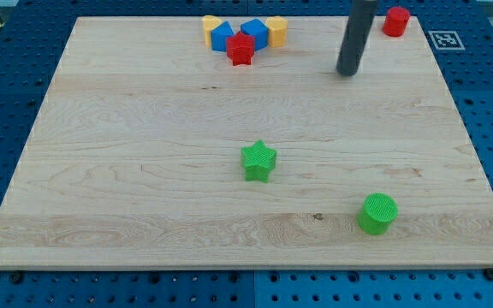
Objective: Slide the green star right a bit
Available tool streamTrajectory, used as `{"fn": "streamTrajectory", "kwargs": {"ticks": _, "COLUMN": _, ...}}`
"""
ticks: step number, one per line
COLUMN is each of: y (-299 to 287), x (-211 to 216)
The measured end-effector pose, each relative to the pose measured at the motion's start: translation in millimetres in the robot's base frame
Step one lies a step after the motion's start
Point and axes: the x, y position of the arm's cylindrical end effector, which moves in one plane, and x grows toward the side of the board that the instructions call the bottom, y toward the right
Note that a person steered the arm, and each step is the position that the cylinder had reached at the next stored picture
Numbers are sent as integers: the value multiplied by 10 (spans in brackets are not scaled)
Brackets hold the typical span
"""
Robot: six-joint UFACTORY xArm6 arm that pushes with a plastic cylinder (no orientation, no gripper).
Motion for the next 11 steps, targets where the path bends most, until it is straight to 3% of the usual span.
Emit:
{"fn": "streamTrajectory", "kwargs": {"ticks": 2, "y": -833, "x": 575}}
{"fn": "streamTrajectory", "kwargs": {"ticks": 5, "y": -849, "x": 616}}
{"fn": "streamTrajectory", "kwargs": {"ticks": 7, "y": -2334, "x": 840}}
{"fn": "streamTrajectory", "kwargs": {"ticks": 8, "y": -2437, "x": 1324}}
{"fn": "streamTrajectory", "kwargs": {"ticks": 9, "y": -2125, "x": 1625}}
{"fn": "streamTrajectory", "kwargs": {"ticks": 10, "y": -2109, "x": 1642}}
{"fn": "streamTrajectory", "kwargs": {"ticks": 11, "y": -1526, "x": 1655}}
